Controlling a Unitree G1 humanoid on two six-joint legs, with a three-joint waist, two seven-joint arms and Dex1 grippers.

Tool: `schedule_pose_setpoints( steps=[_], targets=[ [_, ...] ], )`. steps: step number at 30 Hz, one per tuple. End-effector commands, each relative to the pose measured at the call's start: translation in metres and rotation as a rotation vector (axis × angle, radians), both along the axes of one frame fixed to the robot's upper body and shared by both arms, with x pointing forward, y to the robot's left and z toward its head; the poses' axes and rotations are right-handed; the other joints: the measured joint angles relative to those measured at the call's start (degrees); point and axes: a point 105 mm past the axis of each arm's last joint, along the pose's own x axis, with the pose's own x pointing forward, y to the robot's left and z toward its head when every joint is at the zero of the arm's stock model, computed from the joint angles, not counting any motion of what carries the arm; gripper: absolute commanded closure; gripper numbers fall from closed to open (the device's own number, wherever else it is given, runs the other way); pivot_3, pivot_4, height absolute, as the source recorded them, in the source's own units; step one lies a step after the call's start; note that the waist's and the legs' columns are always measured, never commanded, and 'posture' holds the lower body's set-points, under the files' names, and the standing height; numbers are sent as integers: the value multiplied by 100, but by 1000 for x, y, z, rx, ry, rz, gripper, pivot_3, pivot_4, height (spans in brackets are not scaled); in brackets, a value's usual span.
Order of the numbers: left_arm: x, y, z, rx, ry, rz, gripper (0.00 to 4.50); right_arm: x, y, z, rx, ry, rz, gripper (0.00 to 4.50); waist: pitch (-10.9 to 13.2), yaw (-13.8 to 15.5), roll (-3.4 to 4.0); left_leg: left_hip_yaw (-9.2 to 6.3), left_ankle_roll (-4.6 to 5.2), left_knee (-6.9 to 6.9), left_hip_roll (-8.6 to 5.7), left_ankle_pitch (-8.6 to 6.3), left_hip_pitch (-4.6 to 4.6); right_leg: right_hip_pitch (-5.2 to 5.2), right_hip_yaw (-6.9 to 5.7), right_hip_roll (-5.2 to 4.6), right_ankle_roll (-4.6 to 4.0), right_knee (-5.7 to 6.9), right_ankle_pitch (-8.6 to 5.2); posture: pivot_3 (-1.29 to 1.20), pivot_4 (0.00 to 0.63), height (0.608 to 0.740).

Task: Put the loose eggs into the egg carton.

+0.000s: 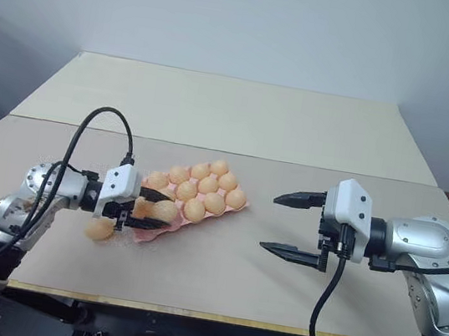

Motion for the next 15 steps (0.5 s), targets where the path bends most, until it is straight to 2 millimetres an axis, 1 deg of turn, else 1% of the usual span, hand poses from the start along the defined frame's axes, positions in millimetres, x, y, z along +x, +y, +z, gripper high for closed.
schedule_pose_setpoints(
  steps=[1,3,7,11,15],
  targets=[
    [4,1,15,-13,-68,-4,598,-5,1,11,10,-46,4,0,0,2,0,0,0,0,0,0,0,0,0,0,0,1,0,0,150,740],
    [3,4,18,-16,-71,-6,35,-5,1,11,12,-46,3,0,0,8,0,0,0,0,0,0,0,0,0,0,0,1,0,0,150,740],
    [0,19,33,-48,-87,28,35,-5,1,12,15,-47,1,0,0,-3,0,0,0,0,0,0,0,-2,0,0,0,0,0,0,150,740],
    [-12,52,47,-72,-82,77,35,-4,0,12,23,-43,0,0,0,-56,1,0,0,0,2,0,0,-2,0,0,0,0,0,0,150,740],
    [-27,87,57,-65,-76,144,35,-3,-3,12,27,-36,1,0,0,-99,0,0,0,0,3,0,1,-2,-1,-1,0,1,0,0,150,740]
  ],
)
